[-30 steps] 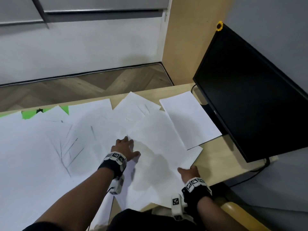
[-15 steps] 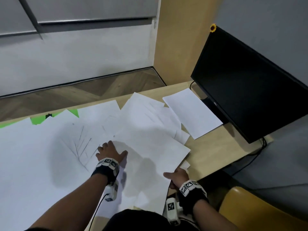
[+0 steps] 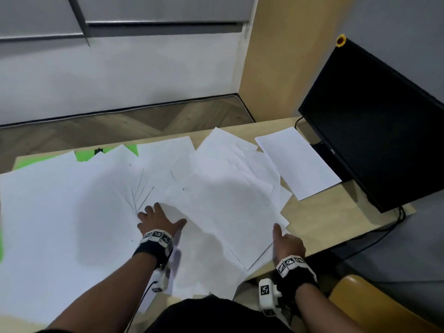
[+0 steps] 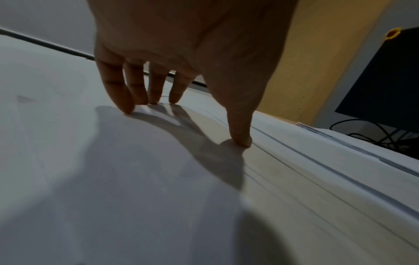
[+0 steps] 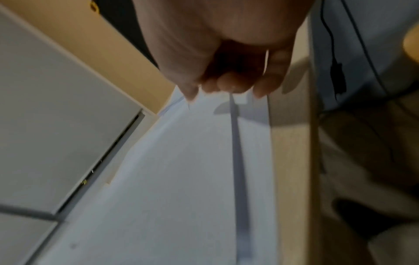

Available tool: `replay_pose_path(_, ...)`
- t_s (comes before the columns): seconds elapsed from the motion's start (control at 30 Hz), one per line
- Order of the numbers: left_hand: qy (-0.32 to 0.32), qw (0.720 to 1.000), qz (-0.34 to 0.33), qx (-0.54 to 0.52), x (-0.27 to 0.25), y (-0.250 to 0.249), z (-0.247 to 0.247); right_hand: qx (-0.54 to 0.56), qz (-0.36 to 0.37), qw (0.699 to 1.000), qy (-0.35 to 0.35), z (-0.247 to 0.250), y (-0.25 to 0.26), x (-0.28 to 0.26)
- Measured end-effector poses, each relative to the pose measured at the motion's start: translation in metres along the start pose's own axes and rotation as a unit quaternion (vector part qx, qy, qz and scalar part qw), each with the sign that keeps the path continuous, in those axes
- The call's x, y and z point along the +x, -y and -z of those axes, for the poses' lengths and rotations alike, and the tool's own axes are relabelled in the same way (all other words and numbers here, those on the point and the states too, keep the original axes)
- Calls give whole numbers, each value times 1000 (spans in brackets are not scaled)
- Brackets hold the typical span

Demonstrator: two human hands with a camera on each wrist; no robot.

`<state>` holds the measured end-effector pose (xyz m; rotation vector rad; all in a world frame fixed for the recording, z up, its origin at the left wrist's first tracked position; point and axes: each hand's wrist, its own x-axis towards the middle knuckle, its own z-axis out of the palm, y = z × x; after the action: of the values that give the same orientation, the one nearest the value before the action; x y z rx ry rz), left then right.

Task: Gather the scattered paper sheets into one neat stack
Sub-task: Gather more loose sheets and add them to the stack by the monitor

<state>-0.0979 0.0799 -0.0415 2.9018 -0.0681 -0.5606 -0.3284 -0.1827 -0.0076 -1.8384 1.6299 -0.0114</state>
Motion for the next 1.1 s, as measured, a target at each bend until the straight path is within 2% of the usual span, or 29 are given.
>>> replay_pose_path(0.07, 6, 1000, -18, 12, 2, 2, 2, -32, 25, 998, -38, 1, 5, 7)
replay_pose_path(0.13, 9, 999, -22, 24, 4, 3, 7, 8, 82, 995, -53, -2, 12, 18)
replay_pose_path(0.23, 14, 1000, -4, -14, 9, 4, 13, 11, 197, 980, -20, -9, 26, 34)
replay_pose_path(0.3, 49, 994, 4, -102, 11, 6, 15, -76, 222, 972, 33, -13, 34, 44)
replay_pose_path(0.37, 88, 985, 0, -148, 12, 8, 16, -162, 221, 959, 77, -16, 40, 53)
replay_pose_path(0.43, 112, 986, -23, -120, 13, 6, 19, -230, 219, 944, 89, -18, 47, 56)
replay_pose_path(0.5, 110, 988, -52, -89, 16, 2, 27, -300, 217, 925, 83, -18, 57, 56)
replay_pose_path(0.57, 110, 986, -71, -101, 21, -4, 33, -342, 208, 911, 97, -18, 65, 56)
replay_pose_path(0.7, 87, 976, -82, -183, 32, -20, 48, -364, 199, 901, 125, -22, 67, 49)
replay_pose_path(0.8, 83, 975, -24, -205, 38, -25, 62, -321, 189, 922, 109, -27, 59, 34)
replay_pose_path(0.87, 121, 986, -4, -115, 38, -15, 68, -257, 190, 945, 73, -29, 55, 26)
replay_pose_path(0.93, 186, 981, 25, -52, 39, 6, 69, -216, 207, 952, 72, -33, 55, 23)
replay_pose_path(1.03, 328, 935, 47, -125, 33, 37, 68, -235, 222, 937, 131, -39, 55, 24)
replay_pose_path(1.1, 365, 918, 22, -154, 23, 47, 72, -262, 228, 930, 124, -44, 54, 23)
